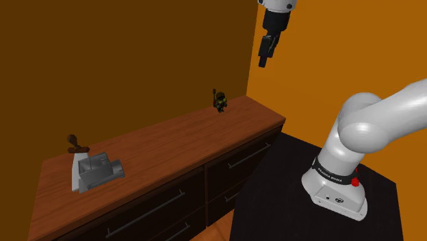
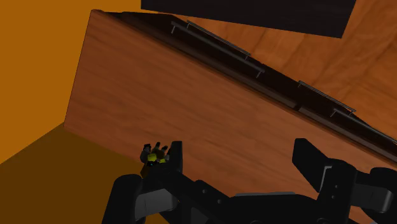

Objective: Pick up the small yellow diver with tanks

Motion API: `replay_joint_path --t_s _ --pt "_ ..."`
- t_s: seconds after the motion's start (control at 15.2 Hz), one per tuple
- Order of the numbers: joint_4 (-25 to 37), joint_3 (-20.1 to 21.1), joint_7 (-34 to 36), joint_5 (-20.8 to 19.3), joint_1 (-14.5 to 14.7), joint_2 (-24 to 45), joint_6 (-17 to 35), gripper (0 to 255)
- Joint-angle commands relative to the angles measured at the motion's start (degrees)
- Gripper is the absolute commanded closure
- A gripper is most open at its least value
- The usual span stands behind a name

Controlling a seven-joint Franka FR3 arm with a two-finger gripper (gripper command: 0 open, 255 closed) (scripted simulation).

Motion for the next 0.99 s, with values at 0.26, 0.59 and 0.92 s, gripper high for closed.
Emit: replay_joint_path --t_s 0.26,0.59,0.92 --pt "-1.39 -1.64 -2.12 -2.20 -0.56 6.00 7.09 0" --pt "-1.32 -3.53 -4.42 -4.77 -1.36 14.87 15.62 0" --pt "0.76 -5.16 -6.40 -7.06 -2.18 24.89 23.38 0"
